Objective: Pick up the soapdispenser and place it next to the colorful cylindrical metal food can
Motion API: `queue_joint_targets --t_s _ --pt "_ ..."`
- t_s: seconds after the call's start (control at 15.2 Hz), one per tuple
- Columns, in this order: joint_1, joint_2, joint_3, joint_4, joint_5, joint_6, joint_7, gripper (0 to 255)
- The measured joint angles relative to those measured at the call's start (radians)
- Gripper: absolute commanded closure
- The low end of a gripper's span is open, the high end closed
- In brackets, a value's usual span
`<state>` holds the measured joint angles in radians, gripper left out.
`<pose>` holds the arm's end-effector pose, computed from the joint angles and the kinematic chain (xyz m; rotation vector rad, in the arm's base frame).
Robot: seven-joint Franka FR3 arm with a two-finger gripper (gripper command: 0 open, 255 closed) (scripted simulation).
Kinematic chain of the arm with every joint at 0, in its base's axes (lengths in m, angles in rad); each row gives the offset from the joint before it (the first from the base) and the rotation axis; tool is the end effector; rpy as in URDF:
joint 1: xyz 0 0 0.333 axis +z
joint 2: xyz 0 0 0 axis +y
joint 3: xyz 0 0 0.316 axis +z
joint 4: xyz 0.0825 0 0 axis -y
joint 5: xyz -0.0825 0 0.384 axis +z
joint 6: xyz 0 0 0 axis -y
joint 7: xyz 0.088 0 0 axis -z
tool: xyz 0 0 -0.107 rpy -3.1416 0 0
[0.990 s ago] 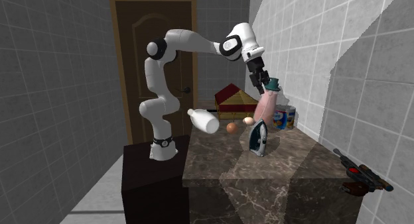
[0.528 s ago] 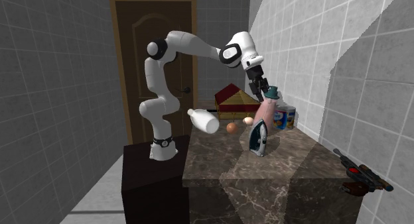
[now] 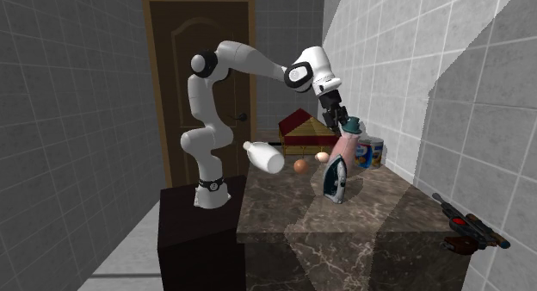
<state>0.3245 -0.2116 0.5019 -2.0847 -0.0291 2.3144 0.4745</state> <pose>0.3515 0.4058 0.5499 -2.8785 -0.5521 -0.6051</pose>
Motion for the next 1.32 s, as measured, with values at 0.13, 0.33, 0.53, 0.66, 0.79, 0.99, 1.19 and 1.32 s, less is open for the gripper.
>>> queue_joint_targets --t_s 0.13,0.33,0.53,0.66,0.79,0.99,1.19,1.32 --pt "0.0 0.0 0.0 0.0 0.0 0.0 0.0 255" --pt "0.0 0.0 0.0 0.0 0.0 0.001 0.0 0" --pt "0.0 0.0 0.0 0.001 0.0 0.001 0.0 0" --pt "0.001 -0.009 -0.003 0.007 0.006 -0.014 -0.005 0" --pt "0.007 -0.039 -0.01 0.033 0.023 -0.067 -0.016 0" --pt "0.013 -0.074 -0.022 0.042 0.043 -0.107 -0.031 0" --pt "0.014 -0.077 -0.022 0.044 0.045 -0.113 -0.031 0" --pt "0.014 -0.078 -0.022 0.044 0.045 -0.114 -0.031 0"
